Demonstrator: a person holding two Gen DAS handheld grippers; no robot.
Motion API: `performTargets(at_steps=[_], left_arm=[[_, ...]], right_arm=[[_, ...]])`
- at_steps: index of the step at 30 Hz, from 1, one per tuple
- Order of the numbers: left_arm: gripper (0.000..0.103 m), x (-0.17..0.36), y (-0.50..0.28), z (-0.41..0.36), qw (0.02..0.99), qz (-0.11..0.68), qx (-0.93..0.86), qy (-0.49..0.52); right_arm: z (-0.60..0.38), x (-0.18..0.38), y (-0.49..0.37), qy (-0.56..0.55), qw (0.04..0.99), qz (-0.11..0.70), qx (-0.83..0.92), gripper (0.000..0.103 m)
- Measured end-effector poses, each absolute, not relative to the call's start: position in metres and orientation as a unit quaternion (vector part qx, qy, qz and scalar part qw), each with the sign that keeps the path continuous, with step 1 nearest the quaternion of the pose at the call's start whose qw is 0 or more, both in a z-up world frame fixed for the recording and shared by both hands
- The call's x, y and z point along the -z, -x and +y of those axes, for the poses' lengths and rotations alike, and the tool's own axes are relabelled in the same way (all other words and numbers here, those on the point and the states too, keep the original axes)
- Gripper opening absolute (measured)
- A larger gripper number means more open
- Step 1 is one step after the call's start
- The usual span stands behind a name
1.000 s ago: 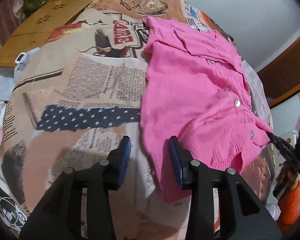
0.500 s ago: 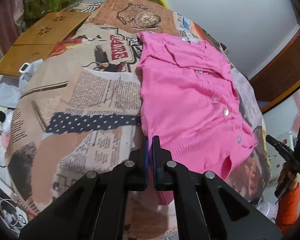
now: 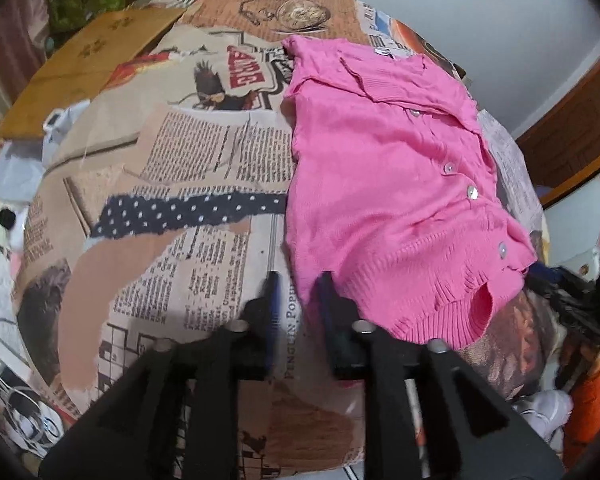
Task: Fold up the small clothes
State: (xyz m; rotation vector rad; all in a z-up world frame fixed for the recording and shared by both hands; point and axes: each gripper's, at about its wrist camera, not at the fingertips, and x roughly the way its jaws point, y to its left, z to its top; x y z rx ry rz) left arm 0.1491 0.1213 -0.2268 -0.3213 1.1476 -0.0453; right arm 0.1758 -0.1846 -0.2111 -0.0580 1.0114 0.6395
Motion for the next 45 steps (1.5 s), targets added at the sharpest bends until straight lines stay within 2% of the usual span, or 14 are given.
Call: performTargets(at_steps=[4, 5, 7, 8, 10, 12, 13, 14, 15, 22, 30, 41, 43, 45], left_arm=[[0.039, 0.223, -0.144, 0.125, 0.83, 0.53, 0.031, 0.173], [0.04, 0.223, -0.143, 0.124, 0.829, 0.53, 0.035, 0.174], [0.04, 0.224, -0.143, 0.121, 0.825, 0.534, 0.042, 0.179], [0.04, 0.226, -0.144, 0.119, 0.823, 0.535, 0.046, 0.183], [0.04, 0.228, -0.145, 0.117, 0.822, 0.536, 0.05, 0.186], [0.04, 0.228, -0.145, 0.112, 0.823, 0.534, 0.055, 0.187], [0.035, 0.228, -0.145, 0.111, 0.823, 0.532, 0.059, 0.188], [0.019, 0.229, -0.145, 0.108, 0.821, 0.533, 0.07, 0.191], [0.007, 0.229, -0.145, 0.106, 0.818, 0.535, 0.076, 0.194], [0.005, 0.21, -0.141, 0.1, 0.837, 0.514, 0.068, 0.177], [0.005, 0.177, -0.135, 0.109, 0.863, 0.478, 0.041, 0.158], [0.004, 0.215, -0.132, 0.123, 0.83, 0.532, 0.018, 0.164], [0.006, 0.217, -0.131, 0.127, 0.827, 0.535, 0.019, 0.172], [0.016, 0.216, -0.132, 0.129, 0.824, 0.536, 0.023, 0.18]], right_arm=[[-0.185, 0.22, -0.185, 0.008, 0.826, 0.481, -0.293, 0.034], [-0.186, 0.221, -0.187, 0.005, 0.827, 0.481, -0.292, 0.024], [-0.186, 0.222, -0.186, 0.002, 0.828, 0.48, -0.29, 0.012], [-0.186, 0.222, -0.186, 0.001, 0.828, 0.479, -0.29, 0.008], [-0.187, 0.22, -0.184, 0.002, 0.83, 0.476, -0.291, 0.007], [-0.189, 0.214, -0.18, -0.003, 0.834, 0.467, -0.293, 0.006], [-0.192, 0.21, -0.178, -0.006, 0.836, 0.463, -0.294, 0.006], [-0.195, 0.205, -0.176, -0.011, 0.84, 0.456, -0.294, 0.005], [-0.198, 0.2, -0.175, -0.014, 0.844, 0.449, -0.292, 0.005], [-0.231, 0.159, -0.156, -0.032, 0.87, 0.406, -0.277, 0.005], [-0.251, 0.148, -0.14, -0.027, 0.879, 0.402, -0.257, 0.005], [-0.261, 0.178, -0.135, 0.005, 0.864, 0.447, -0.233, 0.005], [-0.263, 0.18, -0.136, 0.009, 0.862, 0.45, -0.233, 0.005], [-0.266, 0.18, -0.136, 0.005, 0.861, 0.453, -0.233, 0.005]])
